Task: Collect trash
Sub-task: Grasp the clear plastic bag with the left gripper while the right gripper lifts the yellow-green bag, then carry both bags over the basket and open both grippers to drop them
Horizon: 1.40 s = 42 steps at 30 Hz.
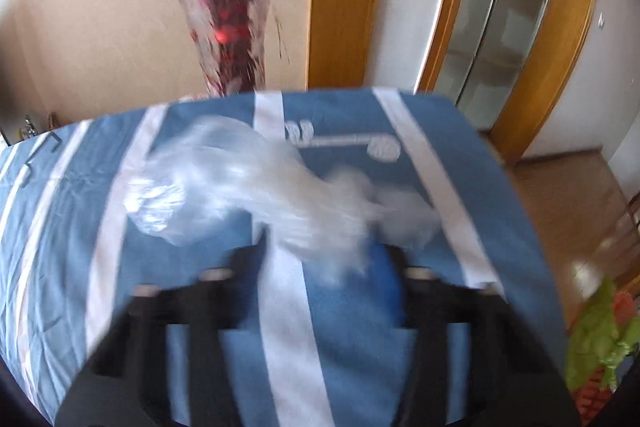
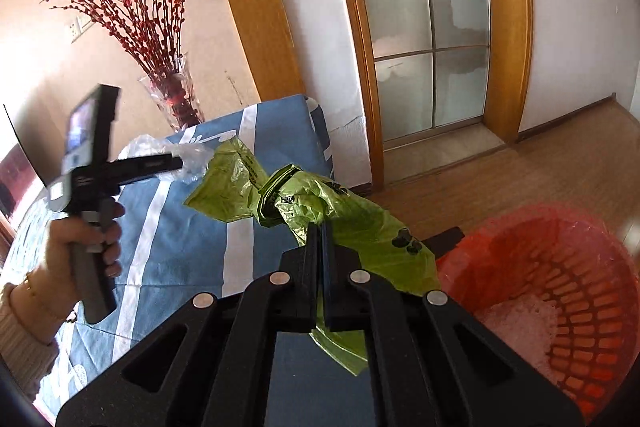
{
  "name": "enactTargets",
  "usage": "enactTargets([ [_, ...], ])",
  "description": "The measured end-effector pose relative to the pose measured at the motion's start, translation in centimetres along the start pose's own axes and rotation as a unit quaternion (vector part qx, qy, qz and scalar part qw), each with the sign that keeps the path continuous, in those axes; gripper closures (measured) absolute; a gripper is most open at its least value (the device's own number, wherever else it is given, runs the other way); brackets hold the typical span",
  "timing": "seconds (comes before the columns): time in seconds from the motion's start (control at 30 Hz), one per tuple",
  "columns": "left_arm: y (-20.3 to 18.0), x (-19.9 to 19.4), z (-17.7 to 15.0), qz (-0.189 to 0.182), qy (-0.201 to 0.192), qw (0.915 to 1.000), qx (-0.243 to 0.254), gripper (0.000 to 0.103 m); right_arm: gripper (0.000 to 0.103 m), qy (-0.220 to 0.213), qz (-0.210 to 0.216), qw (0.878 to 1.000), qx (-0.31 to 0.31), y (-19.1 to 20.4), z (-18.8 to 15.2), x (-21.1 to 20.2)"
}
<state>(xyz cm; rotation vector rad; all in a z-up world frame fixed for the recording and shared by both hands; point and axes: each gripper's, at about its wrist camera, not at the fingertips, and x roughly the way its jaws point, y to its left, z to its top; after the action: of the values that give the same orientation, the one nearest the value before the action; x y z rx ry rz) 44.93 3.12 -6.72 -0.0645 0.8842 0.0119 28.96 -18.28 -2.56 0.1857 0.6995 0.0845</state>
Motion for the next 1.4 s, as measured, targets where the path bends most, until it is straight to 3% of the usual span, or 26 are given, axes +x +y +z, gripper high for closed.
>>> enactTargets([
  [0.03, 0.1, 0.6, -0.1, -0.010, 0.010, 0.9999, -0.001, 0.090, 0.101, 0.001, 0.000, 1.000, 0.000, 0.0, -0.1, 0.1],
  [0.2, 1.1, -0.7, -1.5, -0.034, -0.015, 0.9993, 0.008, 0.095, 0.101, -0.002, -0.002, 1.000, -0.005, -0.1, -0.6, -1.0],
  [0.47, 1.2, -9.3, -4.4, -0.047, -0.076, 0.9946, 0.052, 0.096, 0.101, -0.031, -0.011, 0.999, 0.009, -1.2, -0.8, -5.0],
  [0.73, -3.2, -17.9, -8.2, -0.086, -0.108, 0.9846, 0.108, 0.095, 0.101, -0.063, -0.047, 0.996, 0.047, -3.8, -1.6, -9.9],
  [1.07, -12.6, -23.5, -13.5, -0.181, -0.109, 0.9592, 0.188, 0.095, 0.101, -0.095, -0.119, 0.983, 0.099, -8.2, -3.3, -15.2],
  [1.4, -19.9, -23.9, -17.5, -0.244, -0.083, 0.9361, 0.239, 0.095, 0.101, -0.096, -0.154, 0.972, 0.151, -12.1, -4.8, -16.2],
])
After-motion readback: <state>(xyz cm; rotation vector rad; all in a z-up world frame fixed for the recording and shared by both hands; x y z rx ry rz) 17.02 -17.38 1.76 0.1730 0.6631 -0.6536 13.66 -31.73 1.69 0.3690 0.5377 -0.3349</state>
